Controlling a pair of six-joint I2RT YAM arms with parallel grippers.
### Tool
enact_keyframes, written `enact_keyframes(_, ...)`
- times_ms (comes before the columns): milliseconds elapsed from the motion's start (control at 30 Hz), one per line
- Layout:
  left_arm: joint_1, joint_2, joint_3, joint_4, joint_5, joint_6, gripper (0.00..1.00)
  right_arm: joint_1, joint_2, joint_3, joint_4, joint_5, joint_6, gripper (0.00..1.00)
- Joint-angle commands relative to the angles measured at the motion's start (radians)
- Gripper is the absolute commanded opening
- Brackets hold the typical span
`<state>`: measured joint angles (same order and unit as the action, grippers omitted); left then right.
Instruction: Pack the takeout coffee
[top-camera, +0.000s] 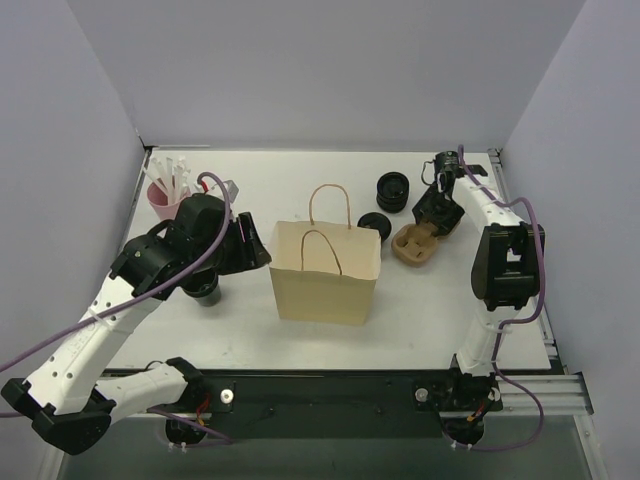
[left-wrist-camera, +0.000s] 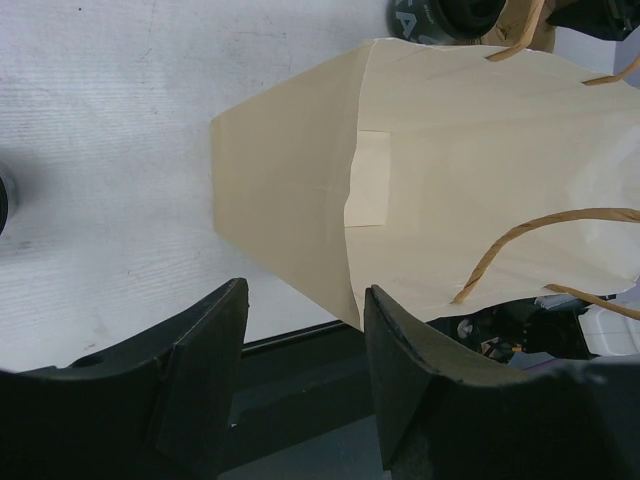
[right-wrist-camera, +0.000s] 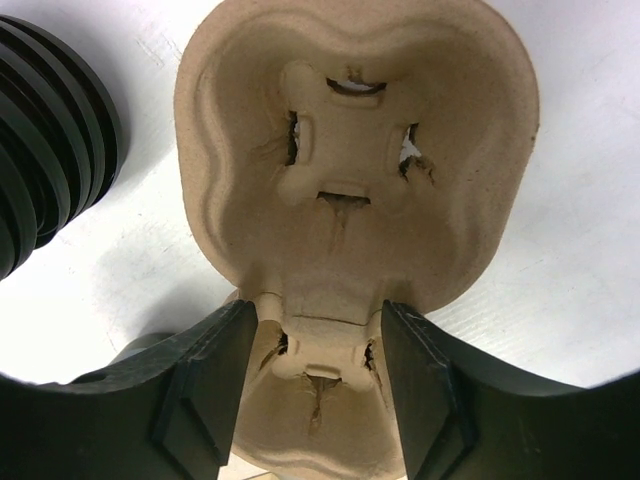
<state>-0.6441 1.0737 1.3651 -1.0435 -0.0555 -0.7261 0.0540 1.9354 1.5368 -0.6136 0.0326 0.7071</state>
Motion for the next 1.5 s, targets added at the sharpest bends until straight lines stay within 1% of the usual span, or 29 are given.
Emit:
enact_keyframes(0, 0.008, -0.026, -0.004, 0.01, -0.009, -0.013, 0.6, 0.004, -0.036, 0.011, -0.043, 0.007, -0.008, 0.56)
enact_keyframes(67, 0.008, -0.027, -0.008, 0.01, -0.004, -0.016, 0.6, 0.003, -0.035, 0.014, -0.046, 0.007, -0.011, 0.56)
enact_keyframes(333, 0.008, -0.029, -0.004, 0.007, 0.002, -0.019, 0.59, 0.004, -0.021, -0.006, -0.054, 0.001, -0.006, 0.5)
enact_keyframes(667, 0.008, -0.029, -0.003, 0.005, 0.0, -0.019, 0.6, 0.003, -0.009, -0.012, -0.061, 0.018, -0.012, 0.47)
enact_keyframes(800, 0.008, -0.029, -0.003, 0.005, -0.001, -0.019, 0.6, 0.004, -0.007, -0.012, -0.06, 0.024, -0.02, 0.42)
enact_keyframes(1167, 0.008, -0.034, -0.012, 0.007, -0.001, -0.021, 0.59, 0.003, 0.01, -0.006, -0.064, 0.036, -0.046, 0.43)
enact_keyframes(1267, 0.008, -0.035, -0.011, 0.003, -0.001, -0.021, 0.6, 0.004, 0.011, -0.004, -0.063, 0.036, -0.052, 0.4)
enact_keyframes(1300, 0.008, -0.035, -0.011, 0.002, -0.001, -0.021, 0.6, 0.003, 0.013, 0.0, -0.063, 0.036, -0.057, 0.37)
enact_keyframes(1467, 0.008, -0.04, -0.009, 0.002, -0.001, -0.021, 0.6, 0.003, 0.013, 0.017, -0.063, 0.039, -0.078, 0.3)
